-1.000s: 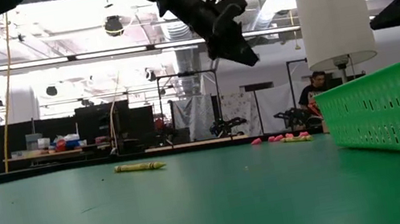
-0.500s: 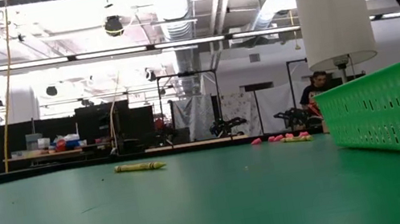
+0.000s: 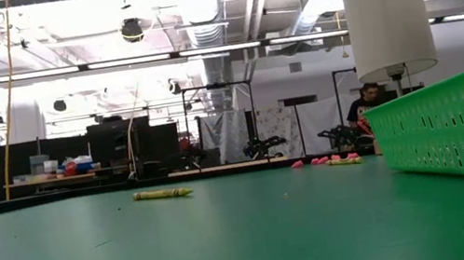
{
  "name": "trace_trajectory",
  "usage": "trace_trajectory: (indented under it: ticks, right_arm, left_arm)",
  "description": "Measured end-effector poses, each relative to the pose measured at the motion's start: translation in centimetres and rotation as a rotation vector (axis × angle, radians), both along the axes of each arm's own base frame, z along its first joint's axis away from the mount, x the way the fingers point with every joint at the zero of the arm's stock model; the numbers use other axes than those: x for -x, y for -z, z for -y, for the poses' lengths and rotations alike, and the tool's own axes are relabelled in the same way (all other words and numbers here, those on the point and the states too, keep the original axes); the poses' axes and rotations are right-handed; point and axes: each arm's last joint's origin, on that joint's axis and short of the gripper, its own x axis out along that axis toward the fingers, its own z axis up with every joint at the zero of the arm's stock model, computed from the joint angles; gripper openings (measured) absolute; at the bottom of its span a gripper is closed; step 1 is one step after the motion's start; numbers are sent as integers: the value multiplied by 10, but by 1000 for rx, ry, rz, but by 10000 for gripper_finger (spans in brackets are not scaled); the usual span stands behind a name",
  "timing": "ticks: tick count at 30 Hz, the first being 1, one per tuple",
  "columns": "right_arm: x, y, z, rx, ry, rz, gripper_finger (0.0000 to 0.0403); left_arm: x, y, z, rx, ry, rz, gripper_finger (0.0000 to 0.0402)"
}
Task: Sort crayons
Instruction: Put the light green crayon into the orange bin
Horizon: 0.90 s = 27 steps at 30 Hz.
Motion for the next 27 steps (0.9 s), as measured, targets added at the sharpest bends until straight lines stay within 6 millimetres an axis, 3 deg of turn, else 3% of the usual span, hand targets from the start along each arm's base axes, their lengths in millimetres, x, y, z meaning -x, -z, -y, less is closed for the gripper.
trace_trajectory:
  ticks: [6,12,20,27]
  right_arm:
    - [-30,2,9,-38,191,-415,0]
    - [-72,27,32,-55,381,-657,0]
    - [-118,64,68,-58,515,-789,0]
    - [-143,95,94,-115,526,-838,0]
  left_arm:
    - [8,5,1,45,-43,-69,109]
    - [10,18,1,101,-82,-145,109]
    - [0,46,9,127,-78,-220,109]
    - [-4,56,21,122,-42,-243,109]
